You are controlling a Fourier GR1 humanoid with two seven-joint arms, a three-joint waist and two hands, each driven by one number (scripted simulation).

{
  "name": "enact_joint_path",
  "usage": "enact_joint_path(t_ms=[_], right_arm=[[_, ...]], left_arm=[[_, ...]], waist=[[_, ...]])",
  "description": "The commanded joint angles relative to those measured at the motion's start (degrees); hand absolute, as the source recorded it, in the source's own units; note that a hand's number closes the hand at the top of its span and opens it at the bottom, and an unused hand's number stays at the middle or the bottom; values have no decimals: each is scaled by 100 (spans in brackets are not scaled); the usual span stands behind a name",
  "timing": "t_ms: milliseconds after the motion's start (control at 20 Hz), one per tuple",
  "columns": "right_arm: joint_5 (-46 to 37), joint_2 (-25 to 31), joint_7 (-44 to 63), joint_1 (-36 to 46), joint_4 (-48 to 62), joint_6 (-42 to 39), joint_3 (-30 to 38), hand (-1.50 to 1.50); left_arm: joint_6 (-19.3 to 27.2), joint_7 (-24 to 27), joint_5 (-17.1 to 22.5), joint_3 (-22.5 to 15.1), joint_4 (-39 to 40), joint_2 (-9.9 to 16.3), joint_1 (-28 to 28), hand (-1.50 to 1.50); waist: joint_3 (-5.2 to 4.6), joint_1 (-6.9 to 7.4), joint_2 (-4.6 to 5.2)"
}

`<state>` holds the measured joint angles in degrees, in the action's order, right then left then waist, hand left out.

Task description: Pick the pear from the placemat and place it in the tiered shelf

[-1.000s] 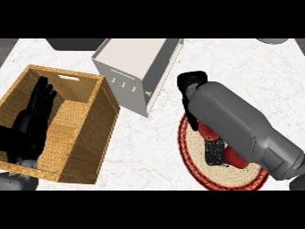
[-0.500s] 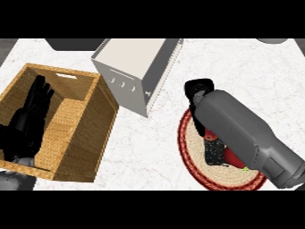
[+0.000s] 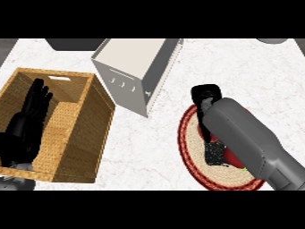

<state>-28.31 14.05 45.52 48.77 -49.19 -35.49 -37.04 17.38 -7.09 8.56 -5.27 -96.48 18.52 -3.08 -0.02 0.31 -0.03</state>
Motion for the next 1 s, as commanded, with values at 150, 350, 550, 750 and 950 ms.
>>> enact_joint_path(t_ms=[150, 350, 550, 750, 950], right_arm=[[-586, -105, -397, -462, 129, 192, 264, -150], [-897, -208, -351, -722, 171, 88, 303, -150], [-999, -297, -853, -470, 719, -109, 458, 150], [-1563, -86, -1533, -527, 514, 257, 104, 150], [-1885, -230, -1476, -798, 133, 454, 25, 150]], left_arm=[[-198, -466, 90, 360, -367, 57, -48, 0], [-123, -363, -214, 137, -161, -262, -182, 0], [-331, -303, -35, 386, -201, -215, -45, 0], [-207, -248, -386, 125, -21, -427, -134, 0], [-219, -282, -410, 257, 113, -457, -312, 0]], waist=[[4, 7, 1], [4, -5, 4], [4, 52, 17], [5, 35, 22], [4, -3, 10]])
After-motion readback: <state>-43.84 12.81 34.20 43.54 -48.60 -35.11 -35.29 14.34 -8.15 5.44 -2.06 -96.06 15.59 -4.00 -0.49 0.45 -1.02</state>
